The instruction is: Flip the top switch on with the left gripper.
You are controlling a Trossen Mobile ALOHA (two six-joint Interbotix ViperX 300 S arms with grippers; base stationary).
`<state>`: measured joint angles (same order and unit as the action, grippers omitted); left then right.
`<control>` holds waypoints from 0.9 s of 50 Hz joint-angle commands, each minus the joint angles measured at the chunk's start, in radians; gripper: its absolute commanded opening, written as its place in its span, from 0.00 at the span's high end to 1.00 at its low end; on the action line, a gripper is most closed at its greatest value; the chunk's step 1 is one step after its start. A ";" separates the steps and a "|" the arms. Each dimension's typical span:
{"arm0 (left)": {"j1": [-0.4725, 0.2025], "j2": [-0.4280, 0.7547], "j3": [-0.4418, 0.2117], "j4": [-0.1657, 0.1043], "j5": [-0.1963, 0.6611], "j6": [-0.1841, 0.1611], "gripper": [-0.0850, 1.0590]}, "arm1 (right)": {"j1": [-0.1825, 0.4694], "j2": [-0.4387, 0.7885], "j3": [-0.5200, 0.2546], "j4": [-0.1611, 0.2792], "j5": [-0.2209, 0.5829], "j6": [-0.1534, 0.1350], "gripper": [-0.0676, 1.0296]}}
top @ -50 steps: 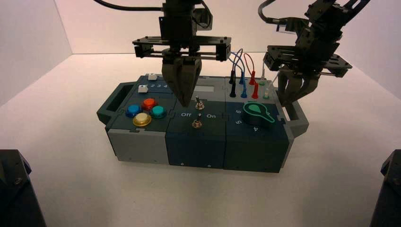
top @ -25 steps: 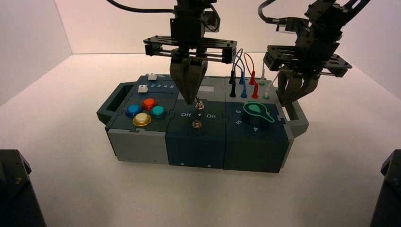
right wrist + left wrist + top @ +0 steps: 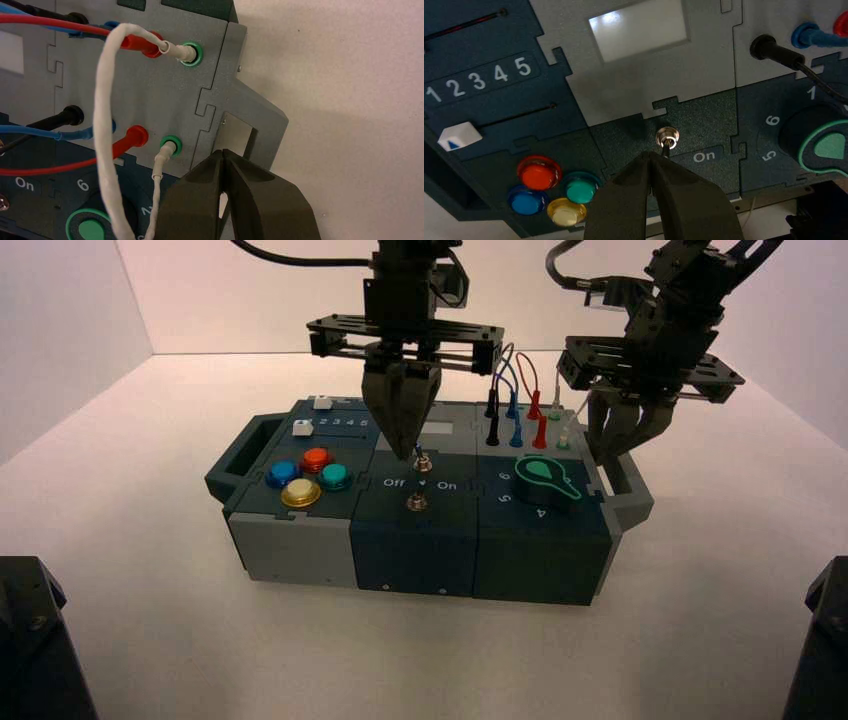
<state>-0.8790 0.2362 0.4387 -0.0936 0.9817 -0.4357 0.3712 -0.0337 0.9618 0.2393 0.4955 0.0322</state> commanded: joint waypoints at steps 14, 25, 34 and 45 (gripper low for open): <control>-0.049 0.025 -0.100 -0.006 0.021 0.017 0.95 | 0.006 0.015 0.015 -0.011 -0.009 -0.029 0.96; -0.058 0.025 -0.089 0.002 0.020 0.014 0.95 | 0.006 0.015 0.017 -0.011 -0.011 -0.031 0.96; -0.029 -0.051 -0.021 0.074 -0.003 -0.018 0.95 | 0.006 0.017 0.017 -0.011 -0.011 -0.029 0.96; 0.005 -0.239 0.103 0.081 -0.092 -0.057 0.95 | 0.009 0.020 0.015 -0.011 -0.009 -0.029 0.96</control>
<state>-0.8897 0.1089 0.5047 -0.0184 0.9265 -0.4755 0.3712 -0.0337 0.9633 0.2362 0.4893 0.0291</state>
